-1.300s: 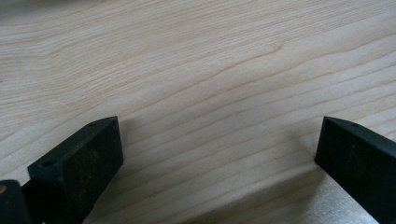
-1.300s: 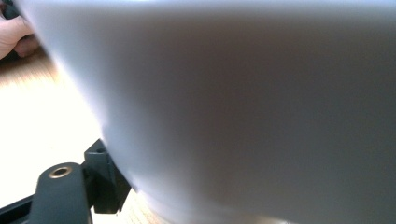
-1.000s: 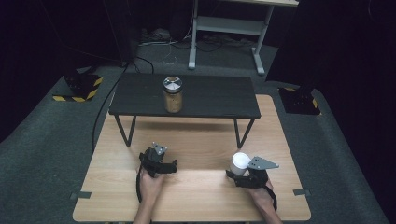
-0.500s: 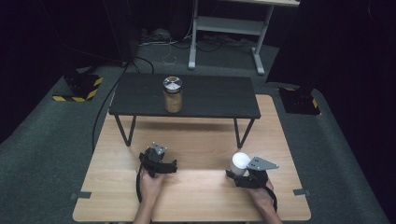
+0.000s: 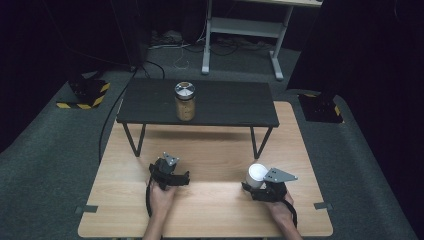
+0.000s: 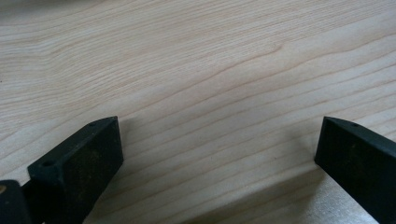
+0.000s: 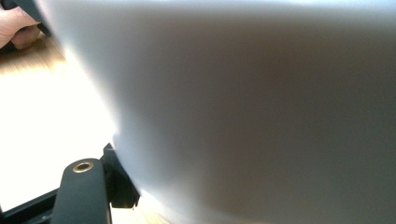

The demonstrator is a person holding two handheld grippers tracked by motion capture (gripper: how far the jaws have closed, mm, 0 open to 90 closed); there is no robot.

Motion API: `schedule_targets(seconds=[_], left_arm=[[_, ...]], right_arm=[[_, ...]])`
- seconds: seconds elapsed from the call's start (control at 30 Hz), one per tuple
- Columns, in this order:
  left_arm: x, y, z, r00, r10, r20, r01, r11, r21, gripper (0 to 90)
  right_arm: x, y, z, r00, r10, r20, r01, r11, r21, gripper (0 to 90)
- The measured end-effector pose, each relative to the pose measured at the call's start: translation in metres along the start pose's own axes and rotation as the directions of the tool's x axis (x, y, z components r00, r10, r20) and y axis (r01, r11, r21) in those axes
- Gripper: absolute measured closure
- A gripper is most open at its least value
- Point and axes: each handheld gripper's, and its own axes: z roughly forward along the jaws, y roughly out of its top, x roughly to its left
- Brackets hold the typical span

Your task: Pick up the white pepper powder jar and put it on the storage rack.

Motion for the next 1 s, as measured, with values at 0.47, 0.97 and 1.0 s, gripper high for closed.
schedule_targets(seconds=[0.47,0.97,1.0], left_arm=[[0.000,0.000,0.000,1.0000,-0.001,0.000,0.001,1.0000,0.000,0.9],[0.000,0.000,0.000,1.0000,-0.002,-0.001,0.002,1.0000,-0.001,0.9],[0.000,0.000,0.000,1.0000,0.000,0.000,0.000,1.0000,0.000,0.8]], right_arm=[[0.000,0.003,0.000,1.0000,-0.004,0.003,0.004,1.000,-0.009,30.0],[-0.003,0.020,-0.003,0.9998,-0.019,-0.009,0.018,1.000,-0.013,30.0],[-0.004,0.024,-0.004,0.9998,-0.016,-0.014,0.015,1.000,-0.016,30.0]])
